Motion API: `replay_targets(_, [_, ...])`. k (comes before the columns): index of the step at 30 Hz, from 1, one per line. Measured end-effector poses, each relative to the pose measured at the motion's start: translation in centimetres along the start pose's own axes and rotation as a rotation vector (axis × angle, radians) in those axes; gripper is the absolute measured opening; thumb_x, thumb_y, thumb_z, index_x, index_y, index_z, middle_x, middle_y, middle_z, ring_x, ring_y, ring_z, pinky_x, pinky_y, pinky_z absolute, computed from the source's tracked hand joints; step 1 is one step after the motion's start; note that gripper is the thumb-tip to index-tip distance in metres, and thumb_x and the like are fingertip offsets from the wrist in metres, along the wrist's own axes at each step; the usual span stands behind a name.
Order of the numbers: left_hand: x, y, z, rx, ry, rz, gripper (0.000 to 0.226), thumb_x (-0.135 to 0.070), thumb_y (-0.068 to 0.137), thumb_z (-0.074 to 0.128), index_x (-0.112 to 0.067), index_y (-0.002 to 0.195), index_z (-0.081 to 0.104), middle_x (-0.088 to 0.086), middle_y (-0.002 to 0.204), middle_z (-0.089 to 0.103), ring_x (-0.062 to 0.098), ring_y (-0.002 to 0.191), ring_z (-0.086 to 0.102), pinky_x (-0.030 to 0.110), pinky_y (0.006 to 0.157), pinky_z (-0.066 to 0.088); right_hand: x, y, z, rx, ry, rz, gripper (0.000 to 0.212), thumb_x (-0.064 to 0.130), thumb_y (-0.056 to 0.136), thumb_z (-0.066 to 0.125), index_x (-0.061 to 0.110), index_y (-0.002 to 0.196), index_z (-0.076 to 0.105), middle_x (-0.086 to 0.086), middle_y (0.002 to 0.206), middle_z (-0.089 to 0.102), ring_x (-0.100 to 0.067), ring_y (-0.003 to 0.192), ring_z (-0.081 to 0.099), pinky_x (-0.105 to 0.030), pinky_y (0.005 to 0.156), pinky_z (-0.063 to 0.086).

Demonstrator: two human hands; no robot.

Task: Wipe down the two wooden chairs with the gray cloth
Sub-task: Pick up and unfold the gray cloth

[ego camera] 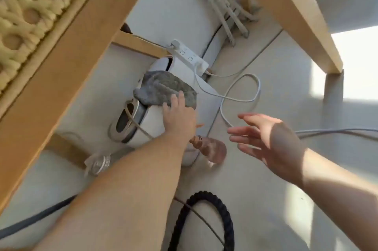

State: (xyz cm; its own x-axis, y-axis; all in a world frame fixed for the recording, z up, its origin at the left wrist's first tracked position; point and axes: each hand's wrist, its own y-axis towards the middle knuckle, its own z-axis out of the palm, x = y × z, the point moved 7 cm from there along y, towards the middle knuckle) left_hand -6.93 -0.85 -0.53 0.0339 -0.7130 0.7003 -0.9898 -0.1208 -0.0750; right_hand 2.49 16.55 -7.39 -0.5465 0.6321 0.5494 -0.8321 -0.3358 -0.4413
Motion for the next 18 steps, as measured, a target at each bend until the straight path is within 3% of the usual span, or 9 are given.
replay_targets(2, [1.1, 1.3, 1.1, 0.068, 0.174, 0.047, 0.041, -0.037, 0.094, 0.048, -0.022, 0.132, 0.057, 0.008, 0.162, -0.002, 0.034, 0.146, -0.002, 0.055, 0.116, 0.011, -1.2, 0.6, -0.2, 0.044, 0.095, 0.062, 0.023, 0.028, 0.099, 0.049, 0.023, 0.119, 0.059, -0.011, 0.104, 0.072, -0.022, 0.094, 0.068, -0.034, 0.074, 0.054])
replay_targets(4, [2.5, 2.6, 2.5, 0.117, 0.178, 0.013, 0.048, -0.029, 0.094, 0.046, -0.021, 0.141, 0.045, 0.005, 0.162, -0.003, 0.032, 0.147, -0.003, 0.058, 0.116, 0.006, -2.1, 0.6, -0.6, 0.075, 0.171, 0.111, 0.024, 0.032, 0.097, 0.052, 0.029, 0.120, 0.059, -0.010, 0.108, 0.072, -0.024, 0.097, 0.070, -0.038, 0.071, 0.055])
replay_targets(6, [2.7, 2.9, 3.0, 0.076, 0.062, -0.045, 0.056, -0.027, 0.092, 0.050, -0.015, 0.145, 0.037, 0.004, 0.161, 0.009, 0.028, 0.147, 0.007, 0.056, 0.117, 0.008, -2.8, 0.8, -1.2, 0.074, 0.251, 0.155, 0.029, 0.037, 0.096, 0.052, 0.033, 0.123, 0.057, -0.011, 0.111, 0.071, -0.026, 0.095, 0.072, -0.040, 0.071, 0.056])
replay_targets(9, [2.2, 1.7, -1.4, -0.293, -0.402, -0.189, 0.036, -0.020, 0.091, 0.050, -0.011, 0.125, 0.056, 0.006, 0.138, 0.048, 0.027, 0.128, 0.043, 0.048, 0.113, 0.025, -3.2, 0.8, -1.2, 0.072, 0.393, 0.204, 0.044, 0.049, 0.093, 0.050, 0.038, 0.135, 0.047, -0.012, 0.122, 0.064, -0.029, 0.104, 0.067, -0.046, 0.083, 0.053])
replay_targets(11, [1.5, 0.3, -5.6, -0.559, -0.776, -0.248, 0.031, -0.012, 0.090, 0.045, -0.013, 0.113, 0.065, 0.007, 0.117, 0.061, 0.028, 0.109, 0.055, 0.038, 0.096, 0.041, -2.1, 1.0, -0.6, 0.099, 0.457, 0.196, 0.057, 0.062, 0.088, 0.048, 0.043, 0.141, 0.039, -0.012, 0.134, 0.055, -0.031, 0.119, 0.057, -0.054, 0.093, 0.048])
replay_targets(13, [-0.5, -1.1, -9.7, -0.671, -1.047, -0.177, 0.034, -0.008, 0.085, 0.043, -0.016, 0.099, 0.073, 0.004, 0.102, 0.069, 0.021, 0.095, 0.060, 0.029, 0.084, 0.044, -0.3, 1.4, 0.2, 0.151, 0.484, 0.162, 0.071, 0.073, 0.082, 0.047, 0.044, 0.144, 0.033, -0.009, 0.144, 0.044, -0.032, 0.131, 0.044, -0.065, 0.099, 0.038])
replay_targets(15, [-3.3, -1.4, -12.4, -0.485, -1.373, -0.065, 0.037, -0.001, 0.080, 0.042, -0.016, 0.080, 0.076, -0.001, 0.087, 0.072, 0.014, 0.086, 0.063, 0.022, 0.080, 0.047, 2.3, 1.4, 1.1, 0.208, 0.478, 0.110, 0.077, 0.079, 0.077, 0.047, 0.033, 0.139, 0.046, -0.007, 0.139, 0.053, -0.032, 0.129, 0.048, -0.068, 0.099, 0.034])
replay_targets(18, [-6.6, -1.9, -13.4, 0.021, -1.807, -0.041, 0.036, 0.004, 0.077, 0.041, -0.010, 0.073, 0.075, 0.011, 0.084, 0.072, 0.026, 0.081, 0.065, 0.035, 0.078, 0.053, 6.2, 1.2, 0.6, 0.048, 0.278, 0.007, 0.061, 0.072, 0.082, 0.049, 0.023, 0.114, 0.065, -0.006, 0.111, 0.072, -0.026, 0.104, 0.067, -0.057, 0.090, 0.048])
